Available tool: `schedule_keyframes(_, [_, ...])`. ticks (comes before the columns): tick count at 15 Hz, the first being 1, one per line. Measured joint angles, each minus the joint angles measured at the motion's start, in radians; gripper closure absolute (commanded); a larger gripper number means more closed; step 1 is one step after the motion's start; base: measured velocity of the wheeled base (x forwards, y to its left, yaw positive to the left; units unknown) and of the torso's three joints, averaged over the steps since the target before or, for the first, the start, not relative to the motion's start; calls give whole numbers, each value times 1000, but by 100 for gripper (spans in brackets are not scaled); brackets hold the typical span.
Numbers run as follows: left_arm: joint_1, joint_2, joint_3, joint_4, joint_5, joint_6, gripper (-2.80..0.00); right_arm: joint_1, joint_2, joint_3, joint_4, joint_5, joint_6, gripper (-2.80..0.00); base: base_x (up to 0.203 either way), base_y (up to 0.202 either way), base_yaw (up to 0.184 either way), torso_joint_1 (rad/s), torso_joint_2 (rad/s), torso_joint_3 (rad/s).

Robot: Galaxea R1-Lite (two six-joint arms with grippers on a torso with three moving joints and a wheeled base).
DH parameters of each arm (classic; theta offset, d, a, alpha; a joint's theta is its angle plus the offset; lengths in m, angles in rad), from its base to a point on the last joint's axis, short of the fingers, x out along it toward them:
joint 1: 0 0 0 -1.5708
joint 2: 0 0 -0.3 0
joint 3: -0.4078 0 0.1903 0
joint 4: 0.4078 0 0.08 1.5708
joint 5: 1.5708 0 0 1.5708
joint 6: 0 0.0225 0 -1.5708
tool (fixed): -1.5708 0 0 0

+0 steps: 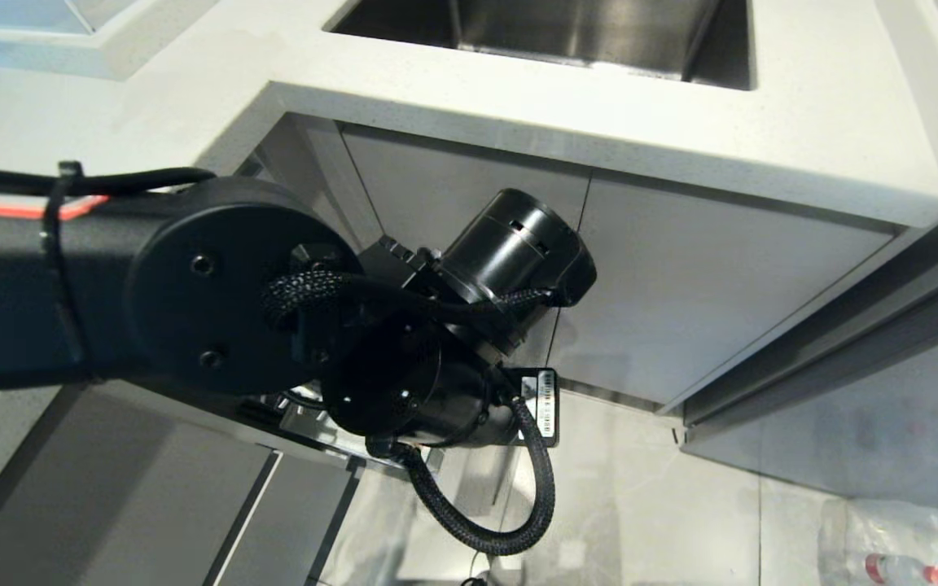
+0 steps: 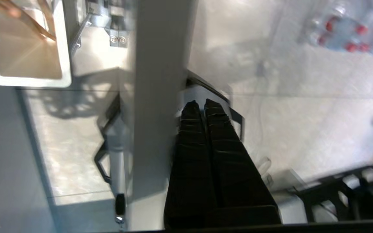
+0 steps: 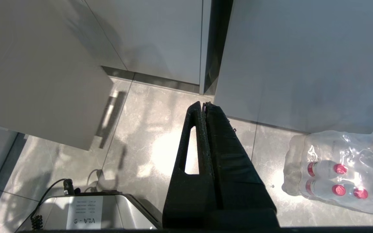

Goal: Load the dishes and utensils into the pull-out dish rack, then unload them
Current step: Close the cupboard

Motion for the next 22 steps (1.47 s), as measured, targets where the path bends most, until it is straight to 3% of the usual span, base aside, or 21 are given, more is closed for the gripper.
schedule_keyframes(11, [62,-13,13,26,391,40,0,0,0,0,0,0,0,0,0,0,0,0,0,0])
schedule_keyframes(16, [125,-25,18,127,495,43,0,0,0,0,0,0,0,0,0,0,0,0,0,0])
schedule_keyframes(22, [253,-30,19,136,560,86,0,0,0,0,0,0,0,0,0,0,0,0,0,0])
